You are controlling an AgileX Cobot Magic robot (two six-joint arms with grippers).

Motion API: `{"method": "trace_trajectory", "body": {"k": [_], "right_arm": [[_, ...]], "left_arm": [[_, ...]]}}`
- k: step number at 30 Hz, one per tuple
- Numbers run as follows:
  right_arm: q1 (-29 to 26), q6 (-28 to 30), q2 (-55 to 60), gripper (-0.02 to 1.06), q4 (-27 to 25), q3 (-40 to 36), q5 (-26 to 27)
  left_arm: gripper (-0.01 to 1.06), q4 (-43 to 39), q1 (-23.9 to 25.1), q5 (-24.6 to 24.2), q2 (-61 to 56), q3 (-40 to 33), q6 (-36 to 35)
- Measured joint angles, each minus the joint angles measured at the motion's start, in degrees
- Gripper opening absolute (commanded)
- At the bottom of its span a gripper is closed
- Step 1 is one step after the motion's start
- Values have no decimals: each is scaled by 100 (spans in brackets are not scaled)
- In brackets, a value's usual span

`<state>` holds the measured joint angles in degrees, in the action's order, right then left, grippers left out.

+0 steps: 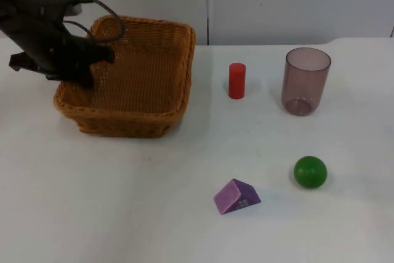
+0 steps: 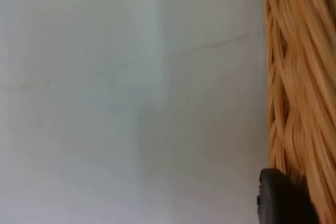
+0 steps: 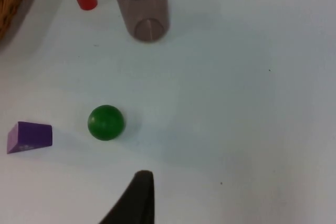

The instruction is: Pick up the basket with the left hand and place the triangular block into the basket with the right hand.

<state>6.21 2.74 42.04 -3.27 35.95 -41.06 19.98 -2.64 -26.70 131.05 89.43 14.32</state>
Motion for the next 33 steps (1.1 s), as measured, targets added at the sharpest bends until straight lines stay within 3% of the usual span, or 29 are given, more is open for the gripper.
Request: {"method": "trace_trajectory", "body": {"k": [6, 8, 10, 14, 16, 21, 28, 33], "right_arm": [[0, 0, 12, 105, 0, 0, 4], [0, 0, 1, 105, 0, 0, 4], [0, 0, 1, 105, 0, 0, -6], [0, 0, 1, 105, 0, 0, -56], [0, 0, 1, 105, 0, 0, -68], [0, 0, 1, 105, -13, 0, -116], [0, 0, 1, 105, -99, 0, -141], [0, 0, 1, 105, -120, 0, -162]], "left_arm": [[0, -58, 0, -856, -352, -110, -259], [0, -72, 0, -1003, -800, -657, -268], [0, -84, 0, -1003, -925, -804, -268], [0, -99, 35, -990, -2308, -2083, -268], [0, -85, 49, -990, -2487, -2235, -268], [0, 460, 206, -701, -4151, -3597, -117], [0, 912, 260, -674, -5414, -4563, 23], [0, 1568, 260, -674, -6046, -5169, 487]]}}
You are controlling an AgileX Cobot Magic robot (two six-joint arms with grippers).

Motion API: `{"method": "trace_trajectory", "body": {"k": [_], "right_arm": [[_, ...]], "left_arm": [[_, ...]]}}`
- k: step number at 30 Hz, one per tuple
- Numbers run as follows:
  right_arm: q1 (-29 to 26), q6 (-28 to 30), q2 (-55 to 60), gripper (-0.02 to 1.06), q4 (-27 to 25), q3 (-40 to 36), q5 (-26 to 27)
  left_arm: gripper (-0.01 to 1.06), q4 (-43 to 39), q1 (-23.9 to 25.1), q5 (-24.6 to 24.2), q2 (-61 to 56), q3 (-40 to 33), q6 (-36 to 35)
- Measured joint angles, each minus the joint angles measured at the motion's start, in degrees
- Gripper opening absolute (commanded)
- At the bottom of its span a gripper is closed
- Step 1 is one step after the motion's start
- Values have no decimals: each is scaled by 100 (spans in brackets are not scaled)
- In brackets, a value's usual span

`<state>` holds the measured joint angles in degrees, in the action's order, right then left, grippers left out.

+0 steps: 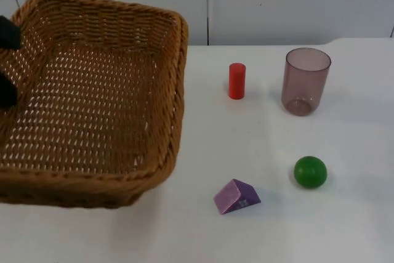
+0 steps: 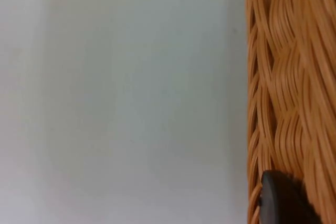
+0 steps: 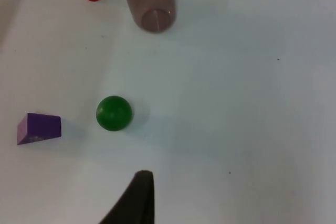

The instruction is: Pick up the basket with the left hand and place the triangular block into the basket with the right hand.

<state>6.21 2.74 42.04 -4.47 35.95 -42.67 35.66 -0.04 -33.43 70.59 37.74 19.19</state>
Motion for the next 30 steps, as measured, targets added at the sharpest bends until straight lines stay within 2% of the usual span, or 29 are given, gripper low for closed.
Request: {"method": "trace_trajectory", "body": {"k": [4, 8, 13, 16, 20, 21, 22, 23, 27, 30], "right_arm": [[0, 0, 0, 105, -25, 0, 0], [0, 0, 0, 105, -47, 0, 0], [0, 38, 0, 105, -132, 0, 0], [0, 382, 0, 105, -383, 0, -63], [0, 1900, 242, 105, -1454, 13, -287], [0, 1900, 242, 105, -1454, 13, -287], [0, 2470, 483, 105, -1821, 103, -517], [0, 2726, 700, 104, -1969, 215, -689], [180, 3463, 1390, 99, -2099, 635, -945], [691, 4177, 2041, 97, -2014, 1064, -948]], "left_arm": [[0, 701, 4, 11, -162, -344, 593], [0, 930, 0, 11, -162, -426, 824], [0, 1090, 0, 47, -162, -426, 876], [0, 1090, 0, 60, -162, -426, 887], [0, 1101, 0, 76, -162, -426, 870], [0, 1101, 0, 76, -162, -426, 870], [0, 1101, 0, 76, -162, -426, 827], [0, 1101, 0, 76, -162, -426, 802], [0, 1113, 0, 85, -162, -426, 707], [0, 1113, 0, 85, -162, -426, 634]]}}
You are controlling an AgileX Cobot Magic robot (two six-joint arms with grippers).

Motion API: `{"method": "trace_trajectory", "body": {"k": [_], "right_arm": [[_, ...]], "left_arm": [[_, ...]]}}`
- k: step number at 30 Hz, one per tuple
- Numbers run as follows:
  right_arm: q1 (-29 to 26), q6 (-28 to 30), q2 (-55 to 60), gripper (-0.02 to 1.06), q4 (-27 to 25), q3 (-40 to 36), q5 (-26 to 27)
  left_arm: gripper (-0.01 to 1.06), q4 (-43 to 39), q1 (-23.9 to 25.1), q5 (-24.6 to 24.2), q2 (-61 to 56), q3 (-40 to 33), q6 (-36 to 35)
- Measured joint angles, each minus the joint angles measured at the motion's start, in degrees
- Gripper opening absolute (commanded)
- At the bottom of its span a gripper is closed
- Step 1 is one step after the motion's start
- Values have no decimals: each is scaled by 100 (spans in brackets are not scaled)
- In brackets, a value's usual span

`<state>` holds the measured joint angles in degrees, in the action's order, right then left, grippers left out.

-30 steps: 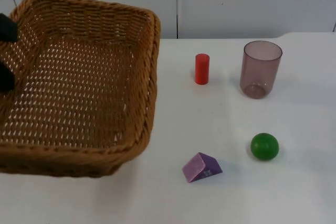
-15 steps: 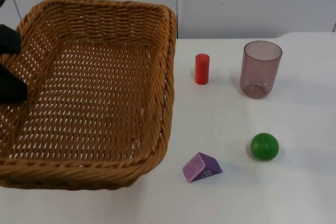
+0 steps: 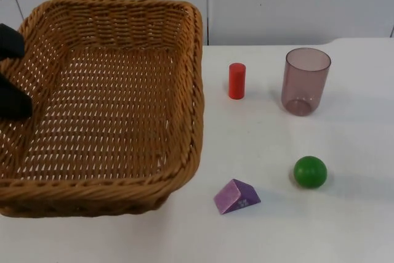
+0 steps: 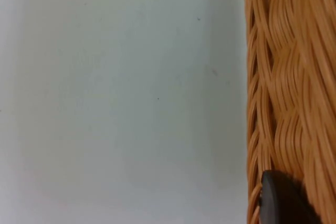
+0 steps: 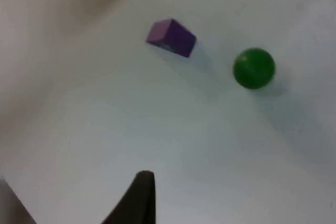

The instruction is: Pick up the basket with the left hand and place the triangular block into the basket with the right hand.

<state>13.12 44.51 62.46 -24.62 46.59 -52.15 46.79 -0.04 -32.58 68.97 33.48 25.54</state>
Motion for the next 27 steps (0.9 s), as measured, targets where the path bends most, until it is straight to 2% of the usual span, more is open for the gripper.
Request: {"method": "trace_trajectory", "body": {"k": [1, 2, 6, 7, 12, 17, 22, 27], "right_arm": [[220, 205, 229, 97, 35, 139, 68], [220, 205, 229, 97, 35, 139, 68], [993, 957, 1172, 97, 64, 626, 383], [993, 957, 1172, 97, 64, 626, 383], [1654, 1989, 2515, 97, 64, 914, 586], [1807, 2306, 3103, 97, 64, 914, 895], [1834, 2976, 3809, 97, 64, 928, 1586], [1834, 3327, 4319, 97, 64, 1081, 1843]], "left_arm": [[0, 0, 0, 0, 0, 0, -38], [0, 0, 0, 0, 0, 0, -38], [0, 0, 0, 42, 0, 0, -97], [0, 0, 0, 42, 0, 0, -97], [0, 0, 0, 42, 0, 0, -162], [0, 0, 0, 42, 0, 0, -172], [0, 0, 0, 31, 0, 0, -203], [0, 0, 0, 22, 0, 0, -216]]}}
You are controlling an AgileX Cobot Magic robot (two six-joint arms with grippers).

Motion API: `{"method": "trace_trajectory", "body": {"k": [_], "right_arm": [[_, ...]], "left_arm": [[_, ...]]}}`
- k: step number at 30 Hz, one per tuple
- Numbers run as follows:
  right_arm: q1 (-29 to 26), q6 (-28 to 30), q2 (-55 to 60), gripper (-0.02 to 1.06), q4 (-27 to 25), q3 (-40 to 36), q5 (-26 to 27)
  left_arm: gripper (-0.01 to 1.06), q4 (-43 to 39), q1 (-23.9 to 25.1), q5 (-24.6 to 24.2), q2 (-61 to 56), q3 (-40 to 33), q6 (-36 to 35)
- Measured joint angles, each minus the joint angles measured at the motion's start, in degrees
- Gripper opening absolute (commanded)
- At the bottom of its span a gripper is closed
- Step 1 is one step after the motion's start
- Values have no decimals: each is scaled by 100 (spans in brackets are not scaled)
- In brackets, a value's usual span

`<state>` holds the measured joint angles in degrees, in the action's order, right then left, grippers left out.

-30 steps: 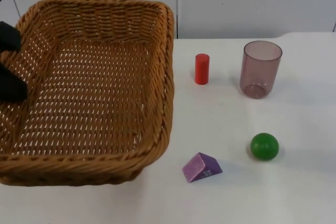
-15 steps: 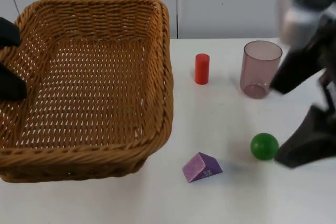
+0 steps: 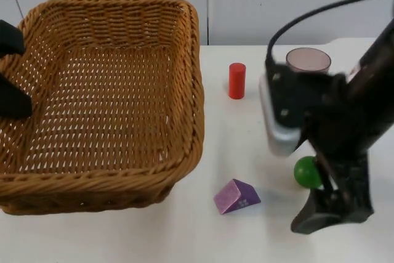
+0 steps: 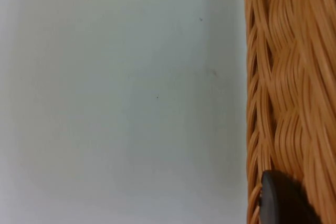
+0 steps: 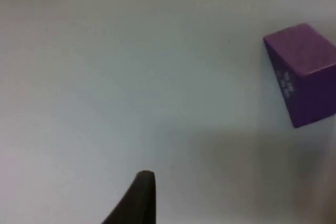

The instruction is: Pick up the basket with the left hand and place the triangular block into the basket with the right hand.

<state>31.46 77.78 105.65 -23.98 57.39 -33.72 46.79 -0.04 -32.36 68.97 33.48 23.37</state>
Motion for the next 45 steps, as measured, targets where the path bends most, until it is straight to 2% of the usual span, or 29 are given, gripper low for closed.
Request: {"method": "trace_trajectory", "body": {"k": [8, 13, 26, 31, 35, 36, 37, 40, 41, 44, 45], "right_arm": [[99, 177, 1112, 97, 0, 1150, -107], [208, 191, 1606, 97, 203, 1688, -250], [212, 289, 1885, 84, 291, 1801, -336], [212, 324, 1891, 75, 291, 1796, -325], [216, 337, 1904, 57, 291, 1796, -312], [216, 337, 1904, 57, 291, 1796, -312], [216, 337, 1913, 52, 291, 1796, -299], [216, 337, 1926, 32, 317, 1796, -290], [216, 337, 1926, 32, 361, 1796, -290], [216, 337, 1926, 0, 426, 1796, -290], [216, 337, 1926, 0, 426, 1796, -290]], "left_arm": [[0, 0, 0, -20, 0, 0, 0], [0, 0, 0, -20, 0, 0, 0], [0, 0, 0, -24, 0, 0, -43], [0, 0, 0, -37, 0, 0, -43], [0, 0, 0, -37, 0, 0, -43], [0, 0, 0, -37, 0, 0, -43], [0, 0, 0, -37, 0, 0, -43], [0, 0, 0, -37, 0, 0, -43], [0, 0, 0, -37, 0, 0, -43], [0, 0, 0, -37, 0, 0, -43], [0, 0, 0, -37, 0, 0, -43]]}}
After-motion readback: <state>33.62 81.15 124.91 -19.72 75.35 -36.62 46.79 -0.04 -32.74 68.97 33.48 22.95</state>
